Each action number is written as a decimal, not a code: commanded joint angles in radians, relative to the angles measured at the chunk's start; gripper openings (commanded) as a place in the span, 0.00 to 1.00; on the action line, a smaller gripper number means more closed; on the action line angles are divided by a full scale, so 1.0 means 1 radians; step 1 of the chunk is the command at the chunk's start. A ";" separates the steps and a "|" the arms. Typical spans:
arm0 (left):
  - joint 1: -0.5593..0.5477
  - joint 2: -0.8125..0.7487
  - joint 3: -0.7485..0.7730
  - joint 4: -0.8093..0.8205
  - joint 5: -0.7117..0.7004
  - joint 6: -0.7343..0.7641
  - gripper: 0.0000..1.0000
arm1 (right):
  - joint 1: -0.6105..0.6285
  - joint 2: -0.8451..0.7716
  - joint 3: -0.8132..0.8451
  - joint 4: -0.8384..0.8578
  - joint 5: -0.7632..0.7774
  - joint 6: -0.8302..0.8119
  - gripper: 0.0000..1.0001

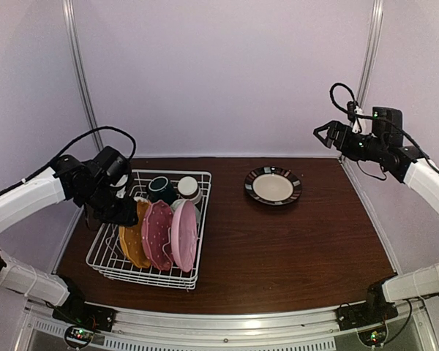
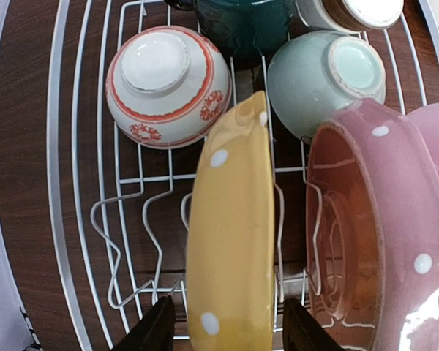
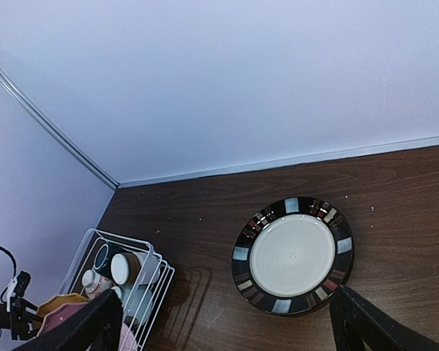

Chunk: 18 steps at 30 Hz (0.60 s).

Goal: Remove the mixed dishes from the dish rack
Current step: Grab the plate from the dish rack.

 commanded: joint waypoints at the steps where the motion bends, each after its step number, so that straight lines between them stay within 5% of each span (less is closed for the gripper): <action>1: 0.007 0.023 -0.039 0.083 0.039 -0.028 0.51 | 0.006 -0.008 0.036 -0.034 0.009 -0.009 1.00; 8: 0.007 0.062 -0.054 0.111 0.030 -0.041 0.50 | 0.007 -0.003 0.042 -0.039 0.011 -0.010 1.00; 18: 0.007 0.092 -0.032 0.107 0.023 -0.049 0.33 | 0.007 0.004 0.040 -0.040 0.016 -0.009 1.00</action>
